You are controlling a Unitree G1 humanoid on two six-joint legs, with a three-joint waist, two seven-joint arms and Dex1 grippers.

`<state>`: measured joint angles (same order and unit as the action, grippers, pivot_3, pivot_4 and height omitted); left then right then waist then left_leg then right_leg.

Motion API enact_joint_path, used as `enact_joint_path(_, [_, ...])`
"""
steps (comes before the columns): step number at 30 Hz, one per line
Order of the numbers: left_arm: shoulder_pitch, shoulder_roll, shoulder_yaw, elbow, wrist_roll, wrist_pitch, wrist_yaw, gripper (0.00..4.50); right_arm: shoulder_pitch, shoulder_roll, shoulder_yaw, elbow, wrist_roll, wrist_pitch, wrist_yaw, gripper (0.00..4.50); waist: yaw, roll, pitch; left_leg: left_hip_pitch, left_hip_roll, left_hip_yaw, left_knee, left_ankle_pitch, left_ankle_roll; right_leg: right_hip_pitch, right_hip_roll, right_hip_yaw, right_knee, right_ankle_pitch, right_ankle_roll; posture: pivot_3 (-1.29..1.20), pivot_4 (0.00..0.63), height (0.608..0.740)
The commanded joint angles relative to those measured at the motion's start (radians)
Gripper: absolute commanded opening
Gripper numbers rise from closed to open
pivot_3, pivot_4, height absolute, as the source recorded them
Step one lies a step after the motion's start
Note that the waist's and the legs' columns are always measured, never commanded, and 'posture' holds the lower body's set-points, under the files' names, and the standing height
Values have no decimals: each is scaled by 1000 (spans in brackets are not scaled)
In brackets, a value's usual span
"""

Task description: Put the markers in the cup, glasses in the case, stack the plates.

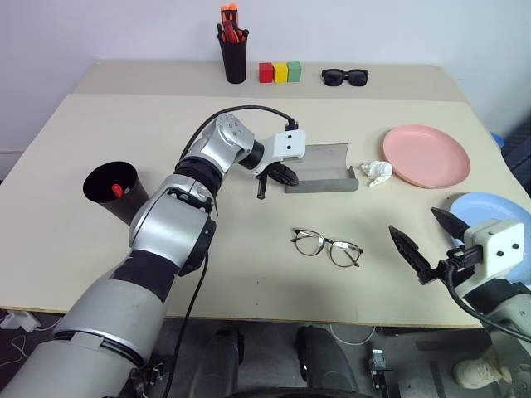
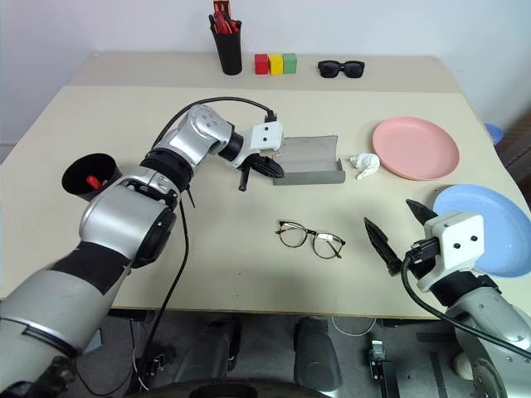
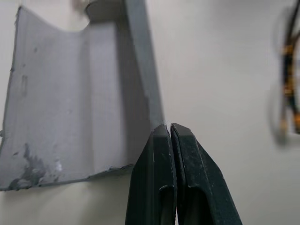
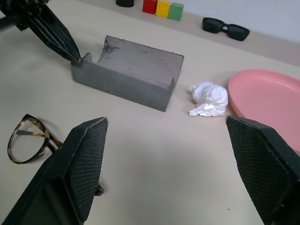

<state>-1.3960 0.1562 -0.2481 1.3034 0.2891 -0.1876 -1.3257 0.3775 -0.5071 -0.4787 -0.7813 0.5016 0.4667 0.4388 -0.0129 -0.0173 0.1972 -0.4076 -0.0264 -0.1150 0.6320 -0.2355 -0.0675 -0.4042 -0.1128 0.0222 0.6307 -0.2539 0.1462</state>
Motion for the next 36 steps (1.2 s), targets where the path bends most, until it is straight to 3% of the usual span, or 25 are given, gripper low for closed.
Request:
enact_joint_path(1, [32,19,22,-61,-49,9,-77,39,3,9,8,-6,-6,-34,7,4128,0,0,0,0,0,0,0,0,0,0,0,0,0,0,0,0,150,740])
enact_joint_path(9, [100,67,19,-135,-67,25,-91,39,29,4,18,12,-6,-62,48,4128,0,0,0,0,0,0,1,0,0,0,0,0,1,0,0,0,150,740])
enact_joint_path(14, [65,45,42,-123,-86,-13,-6,39,-10,-7,33,22,-18,-54,42,4128,2,0,0,0,0,0,1,0,0,1,0,0,1,0,0,0,150,740])
enact_joint_path(17, [54,45,38,-127,-89,-27,-13,827,-10,-6,27,20,-23,-57,42,4128,1,0,0,0,0,0,1,0,0,0,0,0,1,0,0,0,150,740])
enact_joint_path(24, [17,5,7,-68,-46,-23,51,4267,11,13,33,4,-33,-64,30,4128,1,0,0,1,0,0,1,0,0,1,0,0,2,0,0,0,150,740])
enact_joint_path(30, [-11,-59,-55,-4,33,5,152,4267,58,38,26,-14,-39,-86,20,4128,2,0,0,1,0,0,1,0,0,1,0,0,2,0,0,0,150,740])
enact_joint_path(33, [-15,-86,-62,18,51,44,201,3476,75,46,24,-20,-43,-97,16,4128,-2,0,0,1,0,0,1,0,0,1,0,0,2,0,0,0,150,740])
enact_joint_path(36, [-16,-99,-64,28,64,64,220,1940,93,53,15,-28,-44,-104,12,4128,-2,0,0,1,0,0,1,0,0,1,0,0,2,0,0,0,150,740])
